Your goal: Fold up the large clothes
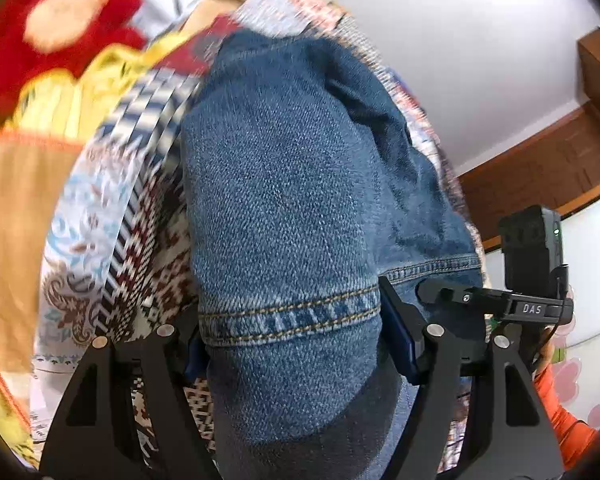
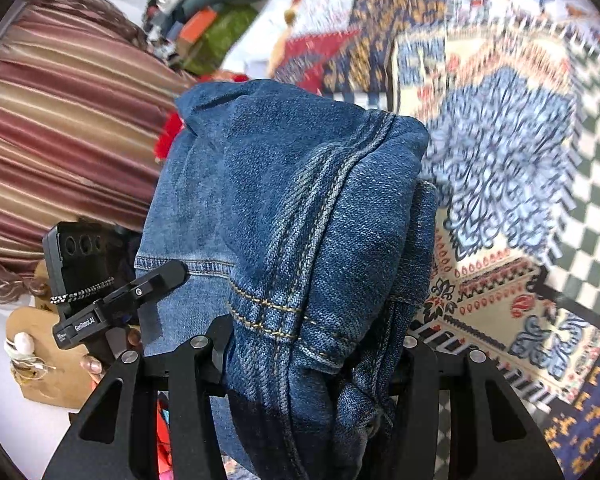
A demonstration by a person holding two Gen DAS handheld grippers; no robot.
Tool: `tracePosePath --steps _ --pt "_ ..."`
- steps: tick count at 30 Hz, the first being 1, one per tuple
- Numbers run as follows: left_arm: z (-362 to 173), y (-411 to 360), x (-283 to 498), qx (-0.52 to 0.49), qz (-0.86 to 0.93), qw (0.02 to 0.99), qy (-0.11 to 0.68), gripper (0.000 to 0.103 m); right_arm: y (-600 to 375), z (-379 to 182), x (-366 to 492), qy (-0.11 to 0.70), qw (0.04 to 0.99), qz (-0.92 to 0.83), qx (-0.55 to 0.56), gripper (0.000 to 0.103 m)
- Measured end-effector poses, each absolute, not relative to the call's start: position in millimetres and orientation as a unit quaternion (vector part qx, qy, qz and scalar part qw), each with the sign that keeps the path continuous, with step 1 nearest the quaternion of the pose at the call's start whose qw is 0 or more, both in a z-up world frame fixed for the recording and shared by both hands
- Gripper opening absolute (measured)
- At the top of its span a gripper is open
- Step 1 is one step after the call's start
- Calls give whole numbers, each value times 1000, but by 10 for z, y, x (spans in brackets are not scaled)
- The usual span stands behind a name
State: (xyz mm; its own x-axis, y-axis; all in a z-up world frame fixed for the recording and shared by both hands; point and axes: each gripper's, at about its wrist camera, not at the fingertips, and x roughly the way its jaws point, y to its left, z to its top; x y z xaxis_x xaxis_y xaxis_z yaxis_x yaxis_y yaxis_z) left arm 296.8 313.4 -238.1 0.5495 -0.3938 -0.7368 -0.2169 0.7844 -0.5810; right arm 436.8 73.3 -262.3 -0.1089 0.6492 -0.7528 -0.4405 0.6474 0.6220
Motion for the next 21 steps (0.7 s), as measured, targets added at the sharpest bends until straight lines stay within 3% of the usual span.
tracePosePath --steps 8,14,21 --pt "-2913 3292 2899 -366 -44 794 485 80 963 -2968 4516 637 653 407 50 54" --pt "-2724 3131 2654 -301 4 823 481 82 971 -2923 4340 618 674 406 6 65" --pt "-2416 2846 2192 -246 42 838 485 82 785 -2659 4174 584 714 384 -48 66"
